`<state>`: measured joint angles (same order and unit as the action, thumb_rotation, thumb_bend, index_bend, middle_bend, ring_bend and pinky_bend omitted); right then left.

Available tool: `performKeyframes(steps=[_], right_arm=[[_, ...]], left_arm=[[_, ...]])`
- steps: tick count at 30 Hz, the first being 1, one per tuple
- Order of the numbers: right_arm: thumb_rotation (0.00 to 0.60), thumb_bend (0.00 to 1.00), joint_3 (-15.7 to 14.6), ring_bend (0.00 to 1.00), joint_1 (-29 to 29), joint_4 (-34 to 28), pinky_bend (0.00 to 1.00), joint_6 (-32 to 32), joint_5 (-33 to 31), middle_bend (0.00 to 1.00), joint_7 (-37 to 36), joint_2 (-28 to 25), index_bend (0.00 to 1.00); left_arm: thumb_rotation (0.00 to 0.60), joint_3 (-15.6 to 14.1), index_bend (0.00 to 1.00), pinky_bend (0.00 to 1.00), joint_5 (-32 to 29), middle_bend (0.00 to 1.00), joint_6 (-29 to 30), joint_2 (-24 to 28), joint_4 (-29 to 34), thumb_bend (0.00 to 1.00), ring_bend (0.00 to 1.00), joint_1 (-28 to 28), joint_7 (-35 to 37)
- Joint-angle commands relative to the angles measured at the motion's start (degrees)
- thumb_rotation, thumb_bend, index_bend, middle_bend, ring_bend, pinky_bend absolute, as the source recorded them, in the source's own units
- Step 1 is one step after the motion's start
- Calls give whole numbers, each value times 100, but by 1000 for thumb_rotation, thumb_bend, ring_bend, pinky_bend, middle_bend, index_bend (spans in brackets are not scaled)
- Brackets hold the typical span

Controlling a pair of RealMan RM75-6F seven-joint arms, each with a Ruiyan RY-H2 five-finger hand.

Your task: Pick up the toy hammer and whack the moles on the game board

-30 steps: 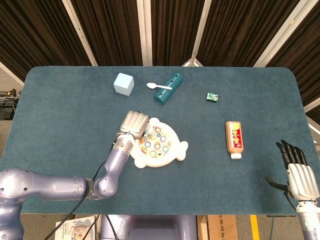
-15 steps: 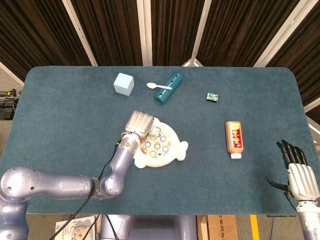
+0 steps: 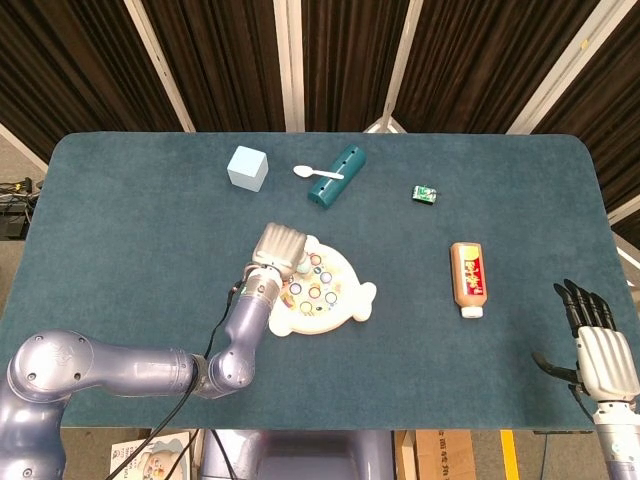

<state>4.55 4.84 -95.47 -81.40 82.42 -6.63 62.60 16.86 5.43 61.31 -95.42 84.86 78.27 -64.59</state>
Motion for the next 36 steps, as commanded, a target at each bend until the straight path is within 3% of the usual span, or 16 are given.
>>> performKeyframes(steps=[1, 18, 27, 36], right_arm=[[600, 192, 0, 0, -1, -2, 0, 0, -1, 0, -6, 1, 0], [600, 191, -7, 0, -10, -14, 0, -25, 32, 0, -27, -13, 0], [600, 191, -18, 0, -19, -19, 0, -52, 58, 0, 30, -8, 0], [600, 192, -20, 0, -23, 14, 0, -73, 67, 0, 105, 6, 0]], left_arm=[[600, -34, 619, 444, -61, 467, -22, -37, -59, 744, 354, 45, -81], [600, 5, 619, 444, -8, 467, 2, -96, -73, 744, 354, 134, -75], [600, 173, 619, 444, 153, 466, 254, 387, 513, 744, 354, 27, 103], [600, -65, 614, 444, 327, 464, 505, 1077, 1354, 744, 354, -510, 496]])
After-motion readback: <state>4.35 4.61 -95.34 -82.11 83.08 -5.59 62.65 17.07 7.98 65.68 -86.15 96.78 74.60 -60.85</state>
